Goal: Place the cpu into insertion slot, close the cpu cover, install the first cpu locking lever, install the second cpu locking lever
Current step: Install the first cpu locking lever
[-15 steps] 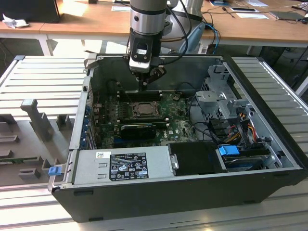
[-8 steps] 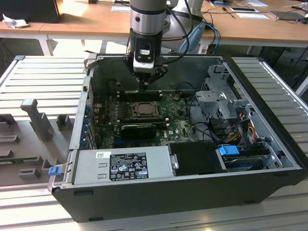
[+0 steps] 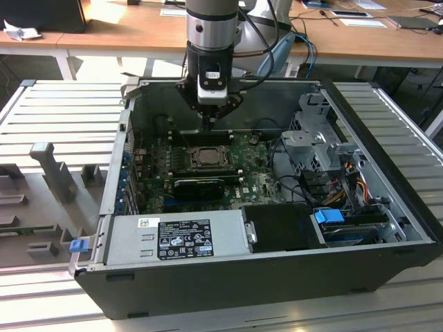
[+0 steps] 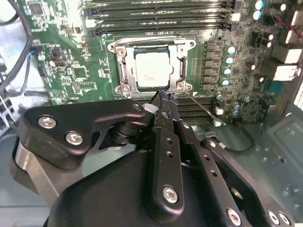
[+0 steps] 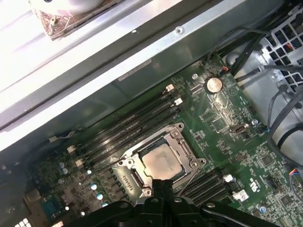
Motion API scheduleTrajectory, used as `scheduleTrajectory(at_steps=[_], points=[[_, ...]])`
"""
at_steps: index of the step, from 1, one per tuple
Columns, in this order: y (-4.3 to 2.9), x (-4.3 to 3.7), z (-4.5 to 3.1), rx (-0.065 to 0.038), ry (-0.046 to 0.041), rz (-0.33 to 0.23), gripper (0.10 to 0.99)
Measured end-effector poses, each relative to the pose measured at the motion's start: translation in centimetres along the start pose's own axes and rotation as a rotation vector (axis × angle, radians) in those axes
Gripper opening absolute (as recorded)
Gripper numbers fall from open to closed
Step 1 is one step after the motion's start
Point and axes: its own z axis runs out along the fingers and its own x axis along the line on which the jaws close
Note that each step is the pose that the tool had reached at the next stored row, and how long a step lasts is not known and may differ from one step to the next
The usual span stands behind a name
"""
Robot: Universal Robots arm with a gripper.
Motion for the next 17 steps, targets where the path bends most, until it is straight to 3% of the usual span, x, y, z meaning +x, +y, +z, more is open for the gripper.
scheduleTrajectory(at_steps=[8,17], points=[[-0.01,0.00,0.07,0.002,0.0091,-0.196,0.106],[-0.01,0.00,0.07,0.002,0.0139,-0.298,0.106]])
